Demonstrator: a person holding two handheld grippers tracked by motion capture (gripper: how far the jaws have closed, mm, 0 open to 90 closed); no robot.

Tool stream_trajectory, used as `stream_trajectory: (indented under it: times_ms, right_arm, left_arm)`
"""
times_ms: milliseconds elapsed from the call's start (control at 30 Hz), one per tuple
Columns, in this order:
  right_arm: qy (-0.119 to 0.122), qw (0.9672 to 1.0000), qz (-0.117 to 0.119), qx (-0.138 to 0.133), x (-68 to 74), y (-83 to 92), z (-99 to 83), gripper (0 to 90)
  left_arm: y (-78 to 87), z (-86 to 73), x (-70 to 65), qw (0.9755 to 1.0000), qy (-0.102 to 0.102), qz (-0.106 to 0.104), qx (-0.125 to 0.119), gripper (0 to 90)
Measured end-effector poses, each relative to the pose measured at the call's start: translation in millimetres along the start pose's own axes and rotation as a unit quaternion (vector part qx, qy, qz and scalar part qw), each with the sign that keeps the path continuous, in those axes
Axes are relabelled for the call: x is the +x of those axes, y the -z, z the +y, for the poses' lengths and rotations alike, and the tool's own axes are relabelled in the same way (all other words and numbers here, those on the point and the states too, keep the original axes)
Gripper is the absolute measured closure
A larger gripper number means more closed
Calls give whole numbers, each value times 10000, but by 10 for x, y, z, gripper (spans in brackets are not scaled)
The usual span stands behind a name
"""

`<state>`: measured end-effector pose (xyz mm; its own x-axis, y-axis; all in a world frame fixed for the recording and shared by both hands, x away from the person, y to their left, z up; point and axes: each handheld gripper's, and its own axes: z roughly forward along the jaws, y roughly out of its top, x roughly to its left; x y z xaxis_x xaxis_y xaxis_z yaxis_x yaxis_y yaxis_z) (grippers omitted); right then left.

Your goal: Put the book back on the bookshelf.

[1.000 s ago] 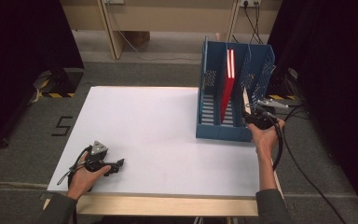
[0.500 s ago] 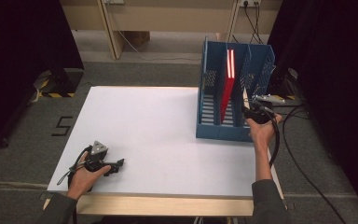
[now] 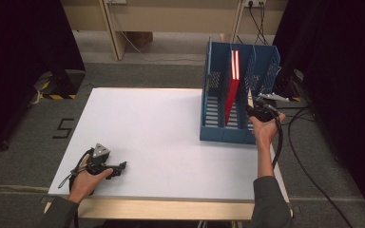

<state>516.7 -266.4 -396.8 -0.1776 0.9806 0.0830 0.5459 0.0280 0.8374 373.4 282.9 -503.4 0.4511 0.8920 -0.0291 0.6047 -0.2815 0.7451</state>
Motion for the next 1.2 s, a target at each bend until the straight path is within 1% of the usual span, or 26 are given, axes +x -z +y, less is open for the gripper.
stream_trajectory:
  times_ms: [67, 133, 200, 267, 300, 333, 433, 467, 500, 567, 667, 733, 767, 867, 1000, 1100, 1133, 1167, 1200]
  right_arm:
    - [-90, 9999, 43, -22, -10, -1, -10, 683]
    - [-169, 9998, 52, -24, -11, -2, -27, 650]
    - [-166, 9998, -3, -56, -1, 13, -42, 615]
    - [-107, 9999, -49, -92, 7, 51, -48, 542]
    - [-170, 9997, -39, -165, 17, 80, -53, 536]
    - [-134, 9997, 9, -195, 18, 113, -57, 530]
    - [-100, 9998, 83, -138, 43, 183, -77, 473]
    - [-77, 9998, 70, -150, 41, 216, -91, 456]
    - [-133, 9997, 73, -168, 48, 237, -103, 447]
    - [-108, 9997, 129, -202, 45, 296, -132, 427]
    - [-90, 9994, 183, -291, 74, 410, -184, 410]
    - [17, 9993, 113, -365, 102, 487, -222, 402]
    - [68, 9993, 100, -356, 118, 523, -243, 395]
    - [80, 9990, 199, -403, 163, 624, -333, 382]
    - [281, 9984, 171, -459, 223, 751, -453, 367]
    - [206, 9981, 297, -497, 271, 835, -539, 354]
    - [241, 9983, 328, -421, 292, 854, -559, 342]
    - [238, 9981, 381, -420, 309, 875, -578, 342]
    - [209, 9978, 410, -482, 329, 913, -607, 342]
  left_arm:
    - [1, 1, -2, 10000, 4, 4, 1, 146]
    - [6, 6, -1, 10000, -7, 4, 21, 149]
    - [20, 11, 0, 10000, -17, 8, 57, 153]
    - [40, 13, -2, 10000, -55, 13, 49, 158]
    - [48, 12, -1, 10000, -64, 3, 46, 158]
    - [51, 11, -3, 10000, -57, 0, 30, 157]
    - [72, 14, -9, 10000, -60, 17, 9, 159]
    - [78, 13, -10, 10000, -72, 19, -3, 159]
    - [90, 10, -14, 10000, -71, 11, 11, 159]
    - [110, 2, -16, 10000, -48, -17, 25, 159]
    - [133, -11, -14, 10000, 20, -62, -1, 160]
    - [153, -20, -25, 9999, 54, -94, -16, 160]
    - [163, -25, -33, 9999, 51, -111, -23, 160]
    - [194, -48, -55, 9999, 14, -131, -22, 160]
    - [207, -69, -66, 9999, 11, -107, -7, 161]
    - [227, -75, -67, 9999, 16, -114, 2, 161]
    - [232, -78, -68, 9999, 8, -107, -13, 161]
    - [242, -81, -70, 9999, 0, -134, -1, 161]
    - [248, -84, -76, 9999, 1, -140, -5, 161]
